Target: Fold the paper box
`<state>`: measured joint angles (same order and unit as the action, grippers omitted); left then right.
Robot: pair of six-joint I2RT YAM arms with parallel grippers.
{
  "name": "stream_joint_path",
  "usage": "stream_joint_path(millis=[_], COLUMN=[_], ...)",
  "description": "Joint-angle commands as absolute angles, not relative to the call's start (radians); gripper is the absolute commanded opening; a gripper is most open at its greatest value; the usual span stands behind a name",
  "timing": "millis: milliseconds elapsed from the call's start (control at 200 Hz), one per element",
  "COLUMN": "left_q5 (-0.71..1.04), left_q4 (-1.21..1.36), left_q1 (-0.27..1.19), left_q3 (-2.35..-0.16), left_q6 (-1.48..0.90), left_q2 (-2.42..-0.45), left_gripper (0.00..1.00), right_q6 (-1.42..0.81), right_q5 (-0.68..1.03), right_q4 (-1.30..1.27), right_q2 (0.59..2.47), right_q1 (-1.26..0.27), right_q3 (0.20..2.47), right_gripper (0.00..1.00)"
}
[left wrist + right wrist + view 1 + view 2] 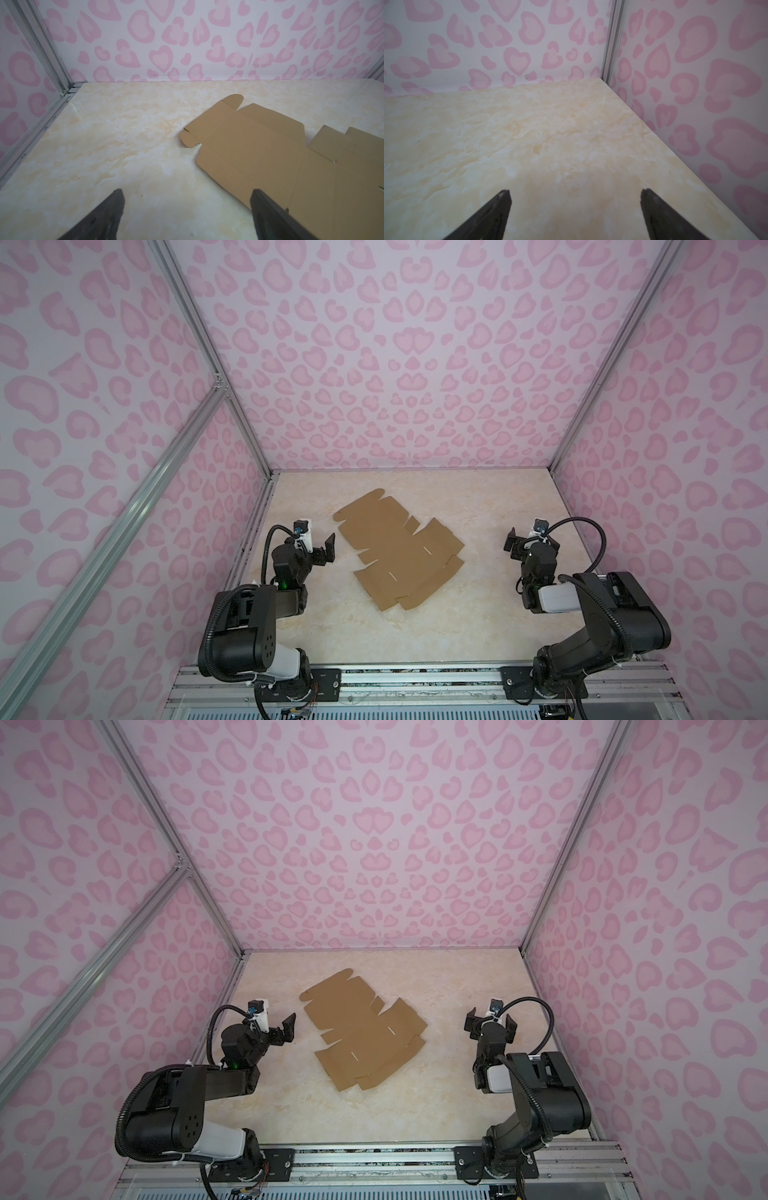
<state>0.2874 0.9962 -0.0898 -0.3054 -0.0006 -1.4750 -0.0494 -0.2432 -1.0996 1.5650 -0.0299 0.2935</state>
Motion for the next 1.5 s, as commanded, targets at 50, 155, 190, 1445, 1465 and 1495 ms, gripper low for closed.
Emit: stream_joint_path(millis=[50,155,190,1445,1465,1495], left_q5=[0.293,0.293,0.293,0.401,0.385,0.354], left_q4=[1.029,1.029,1.029,0.14,0.112,0.058], left_q1=[-0.089,-0.089,-0.089,-0.133,-0.131,-0.126], left_q3=[-0.305,-0.305,-0.305,-0.755,-0.75,-0.747], left_q6=[0.005,0.005,0.005,-0.911,-0.902,-0.884], left_q2=[-1.473,-1.472,-1.472,-1.25,-1.23,-1.2], left_gripper=[0.97,0.97,0.97,1.0,1.0,1.0], right_q6=[-0.046,-0.047,-0.046,-0.825,-0.855,-0.906], right_q5=[-0.255,-0.256,-0.255,-0.079,-0.081,-0.084], right_q4=[-1.107,-1.108,-1.108,0.041,0.054,0.065], right_q2=[1.567,1.567,1.567,0.941,0.95,0.965], right_q1=[-0.031,-0.031,-0.031,-0.512,-0.531,-0.563], right_q3=[0.293,0.292,0.293,0.559,0.553,0.544], right_gripper=[1.0,1.0,1.0,0.87,0.85,0.82])
